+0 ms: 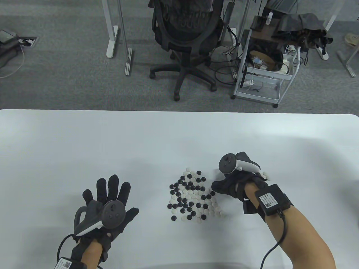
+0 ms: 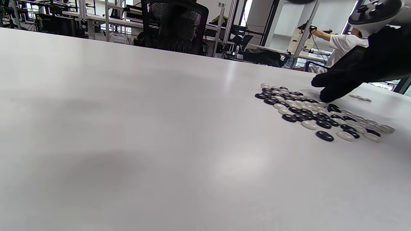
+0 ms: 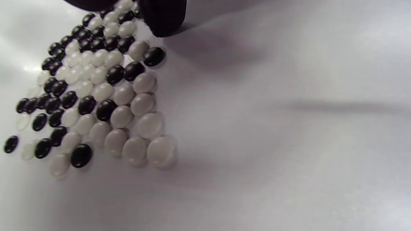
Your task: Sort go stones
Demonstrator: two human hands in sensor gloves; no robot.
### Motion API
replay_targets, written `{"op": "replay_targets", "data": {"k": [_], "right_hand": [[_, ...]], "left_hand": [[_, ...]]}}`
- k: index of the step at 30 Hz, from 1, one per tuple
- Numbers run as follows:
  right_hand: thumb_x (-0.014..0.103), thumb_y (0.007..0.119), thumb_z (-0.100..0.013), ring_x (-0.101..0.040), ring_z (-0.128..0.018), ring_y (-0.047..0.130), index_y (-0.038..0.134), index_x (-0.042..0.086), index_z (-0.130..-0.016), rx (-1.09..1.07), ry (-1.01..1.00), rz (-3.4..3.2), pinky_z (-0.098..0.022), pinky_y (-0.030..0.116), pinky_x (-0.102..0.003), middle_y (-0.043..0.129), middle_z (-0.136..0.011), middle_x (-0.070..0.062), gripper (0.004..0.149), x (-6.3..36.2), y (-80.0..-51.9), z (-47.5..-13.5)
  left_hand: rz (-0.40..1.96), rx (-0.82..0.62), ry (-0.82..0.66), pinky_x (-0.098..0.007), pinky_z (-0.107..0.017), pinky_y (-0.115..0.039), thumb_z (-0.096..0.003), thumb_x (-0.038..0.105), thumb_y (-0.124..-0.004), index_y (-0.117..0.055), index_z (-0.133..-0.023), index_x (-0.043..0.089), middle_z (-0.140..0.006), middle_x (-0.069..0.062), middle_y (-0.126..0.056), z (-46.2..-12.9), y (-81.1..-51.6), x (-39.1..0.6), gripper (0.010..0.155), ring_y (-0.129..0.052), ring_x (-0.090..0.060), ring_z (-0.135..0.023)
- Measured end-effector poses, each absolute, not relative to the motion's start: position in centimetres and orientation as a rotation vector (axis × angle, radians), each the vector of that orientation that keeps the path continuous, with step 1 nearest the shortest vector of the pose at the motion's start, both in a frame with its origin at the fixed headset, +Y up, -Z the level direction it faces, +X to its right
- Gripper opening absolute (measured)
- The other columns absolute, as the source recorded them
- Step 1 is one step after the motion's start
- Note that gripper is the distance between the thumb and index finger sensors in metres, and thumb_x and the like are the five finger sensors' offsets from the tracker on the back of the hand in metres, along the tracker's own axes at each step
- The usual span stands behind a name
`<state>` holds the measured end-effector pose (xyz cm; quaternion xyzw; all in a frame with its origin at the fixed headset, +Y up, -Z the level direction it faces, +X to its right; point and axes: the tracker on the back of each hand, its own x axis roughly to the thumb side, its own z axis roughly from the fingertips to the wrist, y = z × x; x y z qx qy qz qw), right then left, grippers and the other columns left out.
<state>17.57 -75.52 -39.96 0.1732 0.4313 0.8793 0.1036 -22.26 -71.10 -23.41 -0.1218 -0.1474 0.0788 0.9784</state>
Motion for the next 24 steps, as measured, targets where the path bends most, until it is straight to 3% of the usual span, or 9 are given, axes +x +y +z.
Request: {"op": "replay_targets", "data": {"k": [7, 13, 24], "right_hand": [[0.053, 0.048, -0.053, -0.055, -0.087, -0.014, 0.054, 0.026, -0.11, 0.643, 1.301, 2.522, -0.054, 0.004, -0.082, -0.004, -0.109, -0.023, 0.063, 15.5, -75.6, -39.1], [0.053, 0.048, -0.053, -0.054, -0.088, -0.014, 0.056, 0.027, -0.109, 0.582, 1.316, 2.548, -0.054, 0.003, -0.082, -0.003, -0.109, -0.022, 0.062, 15.9, -75.9, -39.8], [0.053, 0.048, -0.053, -0.054, -0.088, -0.014, 0.062, 0.025, -0.108, 0.151, 1.274, 2.632, -0.054, 0.002, -0.082, -0.001, -0.11, -0.022, 0.063, 23.9, -74.9, -42.9]], "left_hand": [[0.156, -0.251, -0.294, -0.085, -0.051, 0.0, -0.0628, 0.056, -0.042, -0.011, -0.12, 0.011, -0.116, -0.033, 0.012, -23.4, -71.1, -22.2, 0.079, 0.012, -0.062, -0.095], [0.163, -0.241, -0.291, -0.085, -0.052, 0.0, -0.0629, 0.056, -0.042, -0.011, -0.12, 0.011, -0.116, -0.033, 0.012, -23.4, -71.0, -22.3, 0.079, 0.012, -0.062, -0.095], [0.171, -0.237, -0.291, -0.085, -0.051, 0.0, -0.0629, 0.056, -0.042, -0.011, -0.12, 0.011, -0.116, -0.033, 0.012, -23.4, -70.8, -22.5, 0.079, 0.012, -0.062, -0.095]]}}
